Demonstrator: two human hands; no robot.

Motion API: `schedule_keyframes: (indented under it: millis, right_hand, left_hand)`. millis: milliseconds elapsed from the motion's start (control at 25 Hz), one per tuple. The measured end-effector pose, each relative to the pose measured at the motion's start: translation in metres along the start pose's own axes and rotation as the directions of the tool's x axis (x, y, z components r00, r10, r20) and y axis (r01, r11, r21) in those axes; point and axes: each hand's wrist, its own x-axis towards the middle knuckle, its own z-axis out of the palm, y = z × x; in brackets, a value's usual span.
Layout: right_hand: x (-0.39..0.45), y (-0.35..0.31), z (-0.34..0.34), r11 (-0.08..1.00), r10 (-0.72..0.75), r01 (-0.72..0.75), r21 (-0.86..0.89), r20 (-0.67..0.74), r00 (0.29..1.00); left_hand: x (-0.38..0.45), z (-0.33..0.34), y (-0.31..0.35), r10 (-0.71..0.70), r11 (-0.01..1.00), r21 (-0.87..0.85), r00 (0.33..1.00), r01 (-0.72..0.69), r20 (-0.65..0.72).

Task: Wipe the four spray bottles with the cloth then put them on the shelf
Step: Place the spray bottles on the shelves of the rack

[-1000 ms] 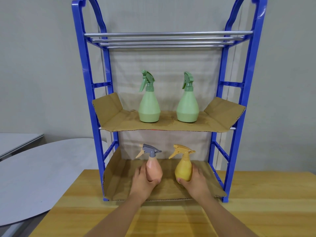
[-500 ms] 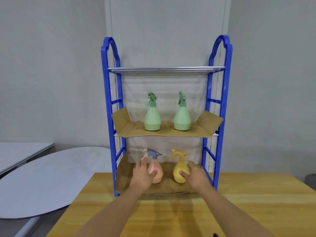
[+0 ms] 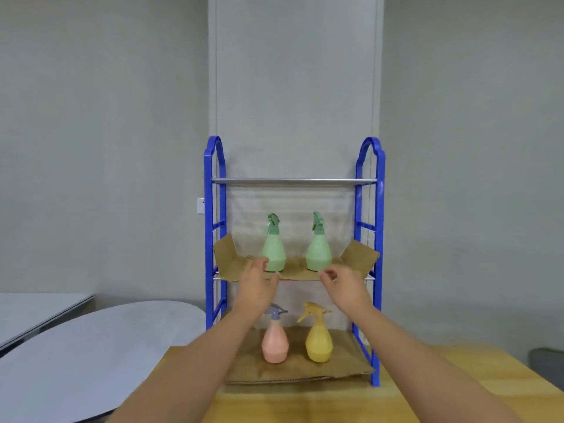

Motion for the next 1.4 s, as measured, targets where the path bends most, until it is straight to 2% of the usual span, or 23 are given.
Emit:
schedule_keyframes:
  millis: [120, 240, 320, 400, 520, 680, 800, 920, 1000, 1080, 1160, 1280, 1400]
  right_hand:
    - [0.039, -0.008, 0.002, 1.0, 0.01, -0.01, 0.004, -0.068, 0.998]
    - [0.076, 0.003, 0.018, 0.998, 0.06, -0.061, -0.027, -0.062, 0.996]
    - [0.097, 0.013, 0.031, 0.988, 0.084, -0.092, -0.122, -0.068, 0.994]
    - [0.116, 0.016, 0.045, 0.959, 0.172, -0.182, -0.219, -0.064, 0.983]
    - [0.139, 0.008, 0.065, 0.918, 0.277, -0.282, -0.28, -0.06, 0.959]
    - [0.153, 0.012, 0.076, 0.887, 0.284, -0.301, -0.349, -0.1, 0.954]
    - [0.16, 0.03, 0.074, 0.915, 0.245, -0.243, -0.323, -0.036, 0.969]
    - [0.163, 0.046, 0.056, 0.984, 0.121, -0.105, -0.143, 0.107, 0.987]
    - [0.16, 0.053, 0.041, 0.998, 0.065, -0.066, -0.003, 0.208, 0.976]
    - [0.159, 0.057, 0.039, 0.998, 0.058, -0.063, 0.018, 0.224, 0.973]
    - [0.158, 0.058, 0.048, 0.997, 0.079, -0.074, -0.036, 0.161, 0.984]
    - [0.155, 0.052, 0.063, 0.982, 0.144, -0.131, -0.137, 0.091, 0.985]
    - [0.156, 0.053, 0.063, 0.985, 0.108, -0.095, -0.145, 0.08, 0.991]
  left_hand:
    - [0.04, -0.003, 0.006, -0.002, 1.0, 0.007, 0.999, 0.002, -0.035]
    - [0.076, 0.005, -0.008, -0.092, 0.996, 0.003, 0.996, 0.092, -0.006]
    - [0.095, 0.016, -0.019, -0.17, 0.984, 0.068, 0.984, 0.167, 0.046]
    - [0.11, 0.032, -0.026, -0.231, 0.966, 0.138, 0.969, 0.219, 0.085]
    - [0.125, 0.061, -0.026, -0.291, 0.929, 0.267, 0.952, 0.258, 0.091]
    - [0.138, 0.078, -0.029, -0.282, 0.906, 0.344, 0.958, 0.248, 0.053]
    - [0.146, 0.076, -0.039, -0.222, 0.934, 0.31, 0.967, 0.175, 0.123]
    - [0.153, 0.06, -0.053, -0.189, 0.968, 0.212, 0.948, 0.136, 0.256]
    - [0.155, 0.049, -0.057, -0.186, 0.979, 0.143, 0.926, 0.146, 0.328]
    - [0.152, 0.046, -0.054, -0.194, 0.979, 0.133, 0.914, 0.156, 0.356]
    - [0.147, 0.052, -0.048, -0.212, 0.968, 0.199, 0.927, 0.155, 0.311]
    - [0.142, 0.063, -0.037, -0.235, 0.926, 0.336, 0.96, 0.174, 0.15]
    - [0.142, 0.065, -0.034, -0.238, 0.928, 0.325, 0.961, 0.183, 0.139]
